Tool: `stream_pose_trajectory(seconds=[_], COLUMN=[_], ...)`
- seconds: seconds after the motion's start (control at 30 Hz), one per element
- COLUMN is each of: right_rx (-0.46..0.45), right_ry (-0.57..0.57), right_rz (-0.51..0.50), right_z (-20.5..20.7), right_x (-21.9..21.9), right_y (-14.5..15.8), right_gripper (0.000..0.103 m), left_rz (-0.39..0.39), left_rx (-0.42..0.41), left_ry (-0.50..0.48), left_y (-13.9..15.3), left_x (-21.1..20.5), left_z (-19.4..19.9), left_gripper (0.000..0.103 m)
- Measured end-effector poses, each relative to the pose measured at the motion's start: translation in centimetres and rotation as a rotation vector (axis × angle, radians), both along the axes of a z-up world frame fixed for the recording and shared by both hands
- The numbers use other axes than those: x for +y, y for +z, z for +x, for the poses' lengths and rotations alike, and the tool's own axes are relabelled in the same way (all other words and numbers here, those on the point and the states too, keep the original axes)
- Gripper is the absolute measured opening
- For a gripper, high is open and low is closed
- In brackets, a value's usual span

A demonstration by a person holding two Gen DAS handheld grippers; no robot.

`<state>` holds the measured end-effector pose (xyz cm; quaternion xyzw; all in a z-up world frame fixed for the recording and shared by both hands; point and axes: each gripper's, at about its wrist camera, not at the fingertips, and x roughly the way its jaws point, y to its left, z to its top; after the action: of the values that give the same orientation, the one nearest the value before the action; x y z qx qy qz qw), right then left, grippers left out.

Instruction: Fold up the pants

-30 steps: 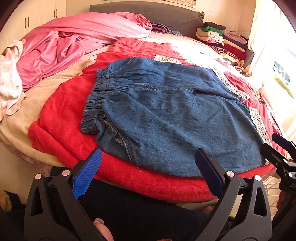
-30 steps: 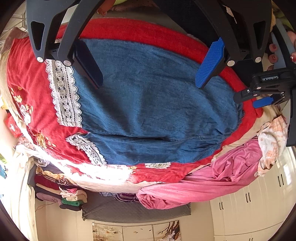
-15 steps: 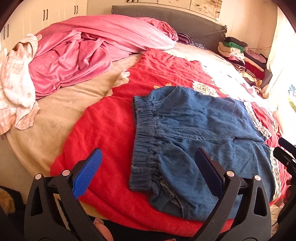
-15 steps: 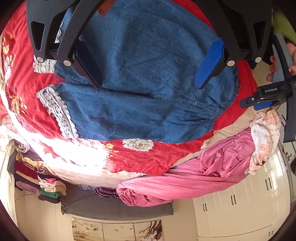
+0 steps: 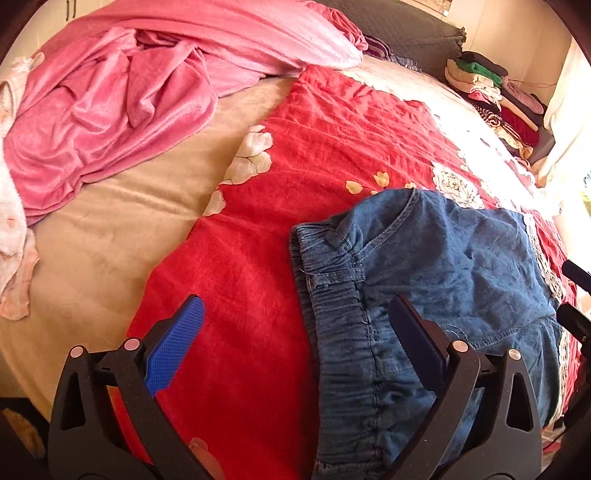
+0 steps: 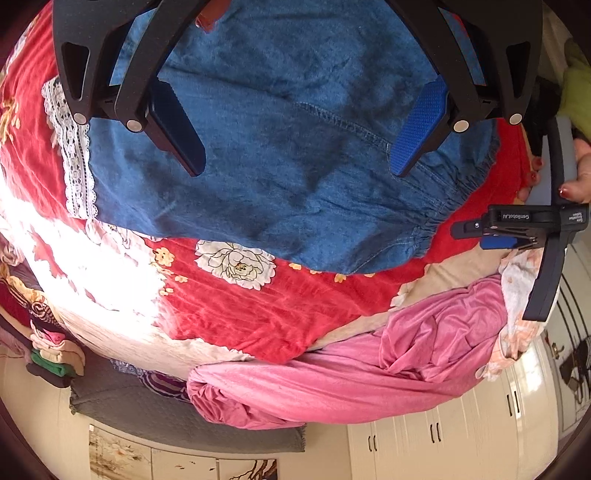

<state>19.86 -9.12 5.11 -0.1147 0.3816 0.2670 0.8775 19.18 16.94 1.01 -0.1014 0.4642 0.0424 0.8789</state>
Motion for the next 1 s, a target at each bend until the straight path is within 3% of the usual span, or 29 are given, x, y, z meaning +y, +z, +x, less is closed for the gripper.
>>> stream_pose_trajectory(seconds=[0.1, 0.17, 0.23, 0.43, 0.53, 0.67, 0.77, 0.97, 1.0], right_rx=[-0.011, -0.023, -0.006, 0.033, 0.029, 0.041, 0.043, 0.07, 0.077], right_ry=[0.033, 0.049, 0.061, 0.08, 0.112, 0.151, 0.197, 0.314, 0.327], right_rz=[-0.053, -0.085, -0.087, -0.11, -0.132, -0.175, -0.226, -0.29, -0.298], right_z=[1.5, 2.4, 3.5, 6.7, 8.1, 10.7, 12.2, 14.0, 14.1], right_x=[1.2, 1.7, 1.9, 3.0, 4.0, 5.5, 6.9, 10.0, 10.5], right_y=[-0.4, -0.6, -1.0, -1.9, -2.2, -3.1, -3.9, -5.6, -5.8], right_gripper=[0.099, 0.099, 0.099, 0.099, 0.099, 0.099, 0.099, 0.097, 0.091], left_rz=[0.001, -0.011, -0.05, -0.176, -0.17, -0.189, -0.224, -0.18, -0.175], left_rx=[0.018, 0.031, 0.026, 0.022, 0.023, 0.0, -0.037, -0.145, -0.161], left_ry=[-0.005, -0.019, -0.039, -0.109, -0.127, -0.126, -0.133, -0.141, -0.145], left_y=[-1.6, -2.4, -2.8, -3.8, -4.0, -3.6, -2.7, 0.3, 0.7], left_x=[1.0, 1.4, 1.7, 1.3, 0.5, 0.9, 1.2, 0.3, 0.2], left_z=[2.2, 3.5, 4.5, 6.8, 7.1, 6.8, 5.9, 3.4, 3.1], left_gripper=[0.094, 0.081, 0.08, 0.061, 0.045, 0.033, 0.028, 0.028, 0.028])
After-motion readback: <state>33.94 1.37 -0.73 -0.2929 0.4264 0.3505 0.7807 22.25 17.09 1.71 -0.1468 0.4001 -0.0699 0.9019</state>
